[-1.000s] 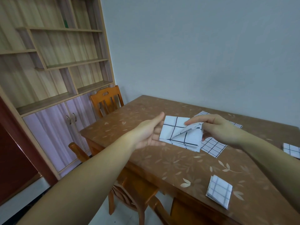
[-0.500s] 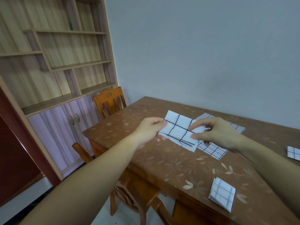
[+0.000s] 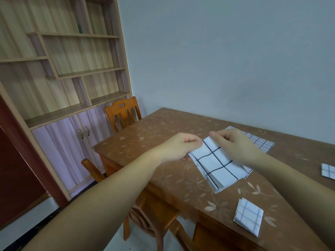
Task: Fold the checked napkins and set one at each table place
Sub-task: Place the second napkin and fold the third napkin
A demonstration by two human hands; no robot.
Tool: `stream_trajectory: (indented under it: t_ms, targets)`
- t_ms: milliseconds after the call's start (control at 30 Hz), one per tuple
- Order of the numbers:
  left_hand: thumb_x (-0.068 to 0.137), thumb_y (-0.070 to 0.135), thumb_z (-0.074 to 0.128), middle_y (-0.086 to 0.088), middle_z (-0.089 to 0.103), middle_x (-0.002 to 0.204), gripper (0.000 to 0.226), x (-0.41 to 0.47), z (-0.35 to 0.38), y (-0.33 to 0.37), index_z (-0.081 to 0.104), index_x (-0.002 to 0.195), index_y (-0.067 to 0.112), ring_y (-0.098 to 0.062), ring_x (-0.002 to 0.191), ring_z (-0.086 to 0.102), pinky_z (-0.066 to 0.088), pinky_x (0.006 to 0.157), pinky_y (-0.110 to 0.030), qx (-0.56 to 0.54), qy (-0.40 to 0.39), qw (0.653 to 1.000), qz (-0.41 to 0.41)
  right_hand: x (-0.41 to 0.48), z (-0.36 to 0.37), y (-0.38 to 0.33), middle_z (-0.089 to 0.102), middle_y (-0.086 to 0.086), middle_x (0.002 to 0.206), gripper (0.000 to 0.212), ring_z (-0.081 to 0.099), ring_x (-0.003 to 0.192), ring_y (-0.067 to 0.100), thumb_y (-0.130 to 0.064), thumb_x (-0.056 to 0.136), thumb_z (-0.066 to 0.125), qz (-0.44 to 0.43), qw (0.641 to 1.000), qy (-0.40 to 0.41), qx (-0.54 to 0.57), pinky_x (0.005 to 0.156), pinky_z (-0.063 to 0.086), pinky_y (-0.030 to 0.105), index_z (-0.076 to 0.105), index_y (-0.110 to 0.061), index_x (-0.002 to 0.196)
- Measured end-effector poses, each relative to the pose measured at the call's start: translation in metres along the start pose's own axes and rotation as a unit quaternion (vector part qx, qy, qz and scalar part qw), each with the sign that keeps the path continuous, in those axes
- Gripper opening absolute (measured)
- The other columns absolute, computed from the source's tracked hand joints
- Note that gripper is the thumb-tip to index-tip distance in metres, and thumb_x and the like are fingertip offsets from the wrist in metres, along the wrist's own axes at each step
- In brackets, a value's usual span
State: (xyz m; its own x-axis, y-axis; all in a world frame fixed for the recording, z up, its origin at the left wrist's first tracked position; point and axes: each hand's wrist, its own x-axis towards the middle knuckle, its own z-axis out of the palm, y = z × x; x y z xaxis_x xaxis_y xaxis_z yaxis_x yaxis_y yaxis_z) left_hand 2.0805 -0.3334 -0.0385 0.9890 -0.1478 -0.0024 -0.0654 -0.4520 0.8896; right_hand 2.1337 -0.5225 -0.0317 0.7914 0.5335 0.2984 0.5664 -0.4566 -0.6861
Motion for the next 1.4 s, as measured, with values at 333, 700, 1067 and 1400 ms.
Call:
stream_trajectory:
  t_ms: [333, 700, 1067, 1400]
  targets:
    - [0.096, 0.035, 0.06, -0.008, 0.065, 0.071, 0.028, 0.003, 0.007, -0.01, 0.076, 0.081, 0.018, -0.017, 0.059, 0.055, 0.044, 0.067, -0.033, -0.136, 0.092, 0.986, 0.006, -0.002, 0.006, 0.003, 0.026, -0.004, 0.054, 0.049, 0.023, 0.048, 0.01, -0.03, 0.1, 0.048, -0.018, 0.995, 0.097, -0.01, 0.047, 0.02, 0.025, 0.028, -0.016, 0.057]
    - [0.095, 0.018, 0.063, -0.005, 0.074, 0.092, 0.019, 0.002, 0.042, -0.013, 0.066, 0.112, 0.011, -0.017, 0.069, 0.071, 0.054, 0.057, -0.023, -0.133, -0.016, 0.991, -0.027, 0.007, 0.006, 0.01, 0.028, -0.004, 0.05, 0.048, 0.026, 0.048, 0.012, -0.03, 0.101, 0.047, 0.002, 0.972, 0.236, -0.001, 0.047, 0.02, 0.026, 0.035, -0.011, 0.058]
    - [0.097, 0.025, 0.059, -0.005, 0.069, 0.083, 0.027, 0.016, 0.022, -0.027, 0.065, 0.121, 0.013, -0.008, 0.049, 0.053, 0.047, 0.052, -0.021, -0.11, 0.059, 0.992, -0.024, -0.005, 0.003, 0.031, 0.055, 0.003, 0.047, 0.041, 0.039, 0.036, 0.014, -0.033, 0.093, 0.062, 0.142, 0.975, -0.057, 0.159, 0.046, 0.032, 0.023, 0.064, 0.008, 0.095]
    - [0.093, 0.009, 0.064, 0.001, 0.069, 0.085, 0.028, 0.014, 0.007, -0.036, 0.064, 0.121, 0.009, -0.001, 0.053, 0.058, 0.049, 0.054, -0.012, -0.183, 0.042, 0.978, -0.087, 0.005, 0.018, 0.033, 0.055, 0.005, 0.05, 0.016, 0.042, 0.039, 0.013, -0.027, 0.094, 0.062, 0.13, 0.968, -0.062, 0.206, 0.044, 0.034, 0.021, 0.075, -0.022, 0.1]
